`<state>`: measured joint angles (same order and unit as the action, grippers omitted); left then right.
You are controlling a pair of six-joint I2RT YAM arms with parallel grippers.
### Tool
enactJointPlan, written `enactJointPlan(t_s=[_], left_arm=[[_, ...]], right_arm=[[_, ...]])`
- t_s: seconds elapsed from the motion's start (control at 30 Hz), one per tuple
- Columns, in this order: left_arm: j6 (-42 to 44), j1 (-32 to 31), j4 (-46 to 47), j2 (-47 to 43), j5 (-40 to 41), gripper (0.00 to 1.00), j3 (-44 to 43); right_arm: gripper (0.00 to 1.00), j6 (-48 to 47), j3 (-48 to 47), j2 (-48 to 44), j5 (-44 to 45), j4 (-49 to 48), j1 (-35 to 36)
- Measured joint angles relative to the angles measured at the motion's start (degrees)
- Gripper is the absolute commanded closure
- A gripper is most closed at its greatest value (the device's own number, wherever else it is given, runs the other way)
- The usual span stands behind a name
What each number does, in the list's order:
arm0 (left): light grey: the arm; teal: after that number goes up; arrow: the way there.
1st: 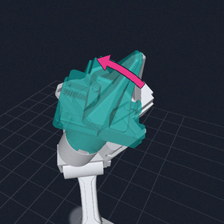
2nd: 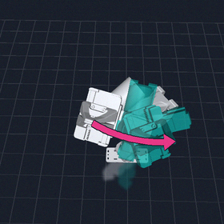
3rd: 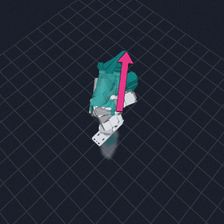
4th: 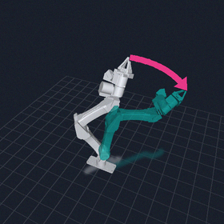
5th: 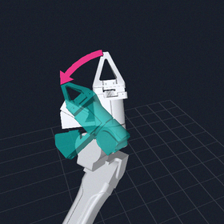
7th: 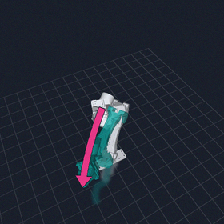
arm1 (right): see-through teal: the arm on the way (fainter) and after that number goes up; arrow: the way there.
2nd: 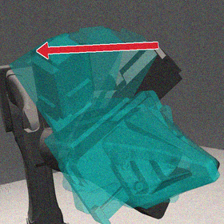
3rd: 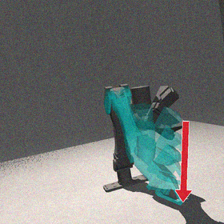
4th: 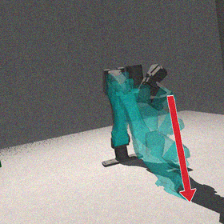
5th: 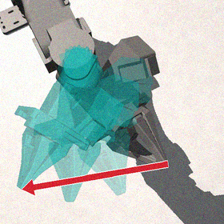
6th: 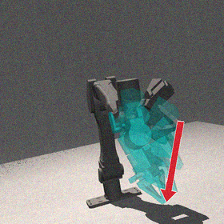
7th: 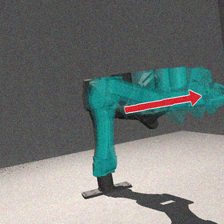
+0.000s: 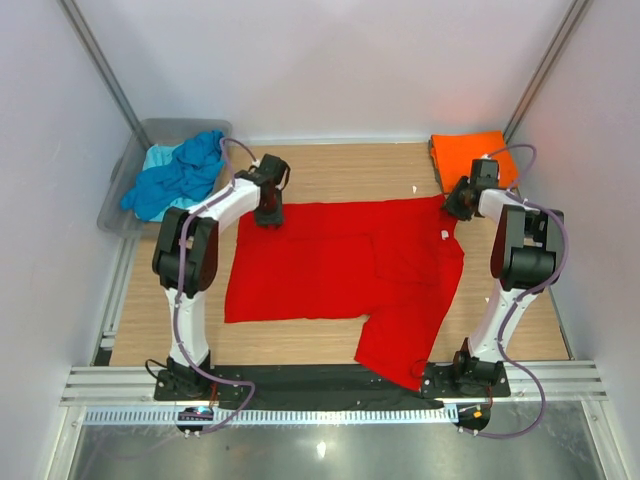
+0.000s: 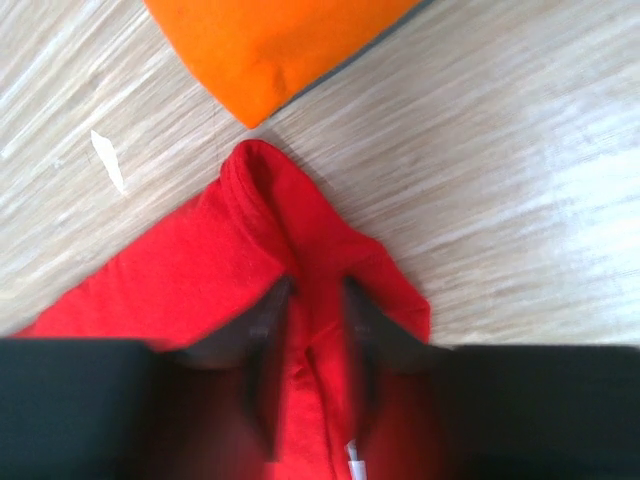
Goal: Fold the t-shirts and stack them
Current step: Fold the tshirt
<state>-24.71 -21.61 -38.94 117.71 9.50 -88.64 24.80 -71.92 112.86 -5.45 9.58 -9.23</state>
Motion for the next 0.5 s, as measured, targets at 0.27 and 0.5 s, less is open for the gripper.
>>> enactJointPlan(t_s=[0.27,0.5], left_arm=[[-1.0,0.0,-2.1,-12.7,-2.4,0.7,2.7],[-12.7,0.0,-1.1,-35.1,-3.3,0.67,19.1]], right_arm=[[0.45,3.8,-4.9,-3.9,4.6,12.1,0.0],[0.36,5.6,-0.5,-15.0,6.8,19.5,0.9]])
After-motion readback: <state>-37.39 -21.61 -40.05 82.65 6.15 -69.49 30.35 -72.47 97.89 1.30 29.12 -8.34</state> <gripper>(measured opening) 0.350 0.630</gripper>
